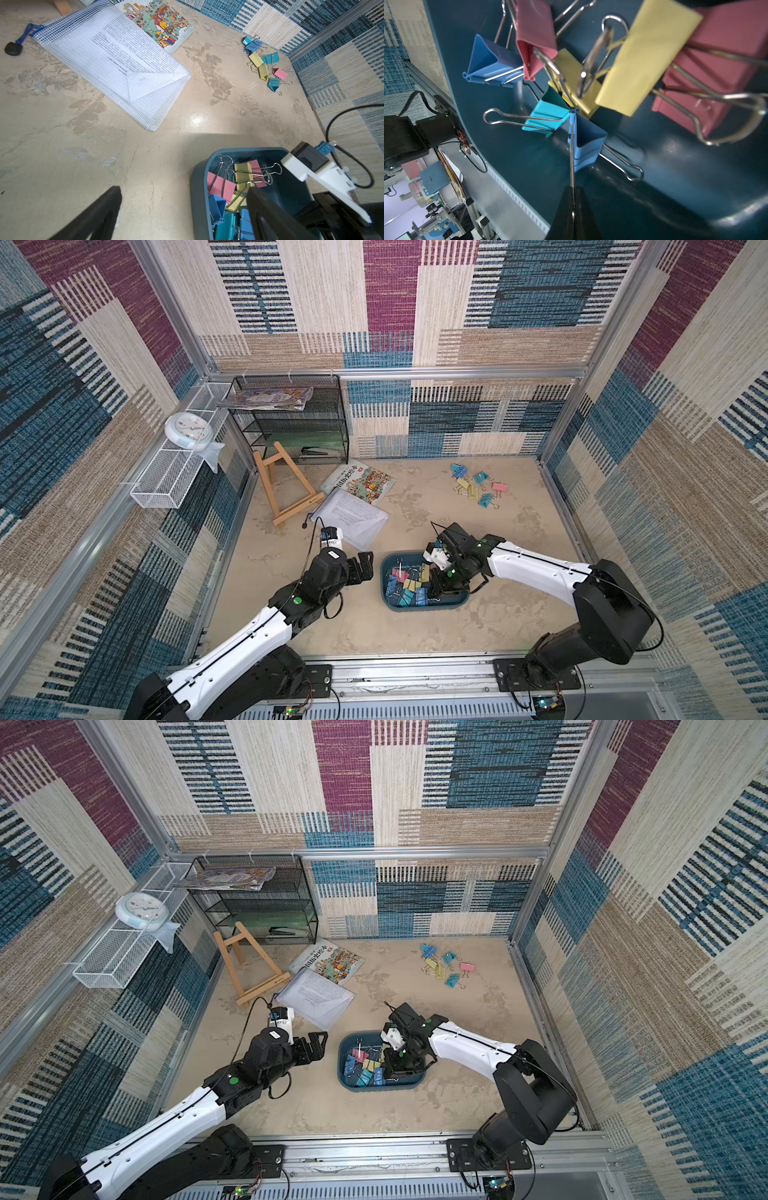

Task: Put the binder clips in the storage box
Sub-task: Place the binder clip in the storage box, then pick up the binder clip at the center of the board.

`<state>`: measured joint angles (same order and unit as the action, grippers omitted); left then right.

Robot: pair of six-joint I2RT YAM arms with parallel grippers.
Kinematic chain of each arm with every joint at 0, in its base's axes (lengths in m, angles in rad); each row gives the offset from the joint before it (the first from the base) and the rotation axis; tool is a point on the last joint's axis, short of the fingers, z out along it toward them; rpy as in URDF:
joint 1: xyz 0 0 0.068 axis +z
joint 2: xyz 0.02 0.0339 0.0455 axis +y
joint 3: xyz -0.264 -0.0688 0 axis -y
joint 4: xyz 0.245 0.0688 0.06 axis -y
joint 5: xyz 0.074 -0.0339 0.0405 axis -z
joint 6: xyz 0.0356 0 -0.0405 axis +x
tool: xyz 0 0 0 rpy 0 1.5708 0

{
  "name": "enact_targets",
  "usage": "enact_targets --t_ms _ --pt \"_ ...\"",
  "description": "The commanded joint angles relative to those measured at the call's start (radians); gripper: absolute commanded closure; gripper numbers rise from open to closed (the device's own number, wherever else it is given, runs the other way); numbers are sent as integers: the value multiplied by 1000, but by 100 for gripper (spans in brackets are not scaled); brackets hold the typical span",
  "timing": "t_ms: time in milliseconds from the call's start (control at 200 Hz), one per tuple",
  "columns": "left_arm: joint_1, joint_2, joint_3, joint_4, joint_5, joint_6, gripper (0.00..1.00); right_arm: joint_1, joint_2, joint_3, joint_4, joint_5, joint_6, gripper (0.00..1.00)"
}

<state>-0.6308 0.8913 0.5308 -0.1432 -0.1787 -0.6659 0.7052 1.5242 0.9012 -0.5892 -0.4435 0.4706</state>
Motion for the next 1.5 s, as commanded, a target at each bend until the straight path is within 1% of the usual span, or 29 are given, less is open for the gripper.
enact_targets --t_ms 0,40,135,190,250,321,406,436,481,526,651,711,776,821,876,962,1122,1232,1312,1497 --pt "2 3 4 13 -2 11 2 0 -8 13 -12 47 -7 81" --pt "2 5 6 12 -2 14 2 1 -17 23 -19 67 -10 77" --pt "2 7 8 13 -5 14 2 0 -45 56 -45 142 -20 64" --pt "2 6 9 13 -5 17 2 -1 -64 87 -66 203 -33 59" --pt "2 7 11 13 -5 16 2 -4 -83 133 -88 305 -37 54" --pt "2 7 12 14 -4 17 2 -14 -116 172 -76 462 0 53" --pt "2 7 14 17 -4 17 2 -61 -167 166 29 626 35 53" --pt "2 8 15 17 -2 18 2 -93 -183 147 89 667 45 53" --pt "2 6 17 16 -2 18 2 -157 -195 129 162 691 62 53" --pt "2 7 20 10 -1 18 2 -245 -193 111 224 665 89 53" --pt "2 1 16 6 7 14 2 -494 -128 79 418 484 148 54" --pt "2 -3 14 8 10 11 2 -581 -59 97 489 396 159 53" --pt "2 -2 14 6 15 13 2 -655 43 159 509 304 166 53" --pt "2 -2 14 4 16 16 2 -692 118 215 501 270 171 52" --pt "2 -2 14 1 14 18 2 -721 201 286 480 239 159 52" --pt "2 0 14 0 7 26 2 -750 316 364 469 258 162 50" --pt "3 2 20 -19 -10 46 2 -791 436 426 532 193 170 48" --pt "3 8 23 -24 -16 59 2 -798 496 471 530 177 175 51" --pt "3 17 28 -25 -16 60 2 -802 524 487 539 157 181 58" --pt "4 38 29 -9 -9 52 2 -811 546 494 546 135 190 78"
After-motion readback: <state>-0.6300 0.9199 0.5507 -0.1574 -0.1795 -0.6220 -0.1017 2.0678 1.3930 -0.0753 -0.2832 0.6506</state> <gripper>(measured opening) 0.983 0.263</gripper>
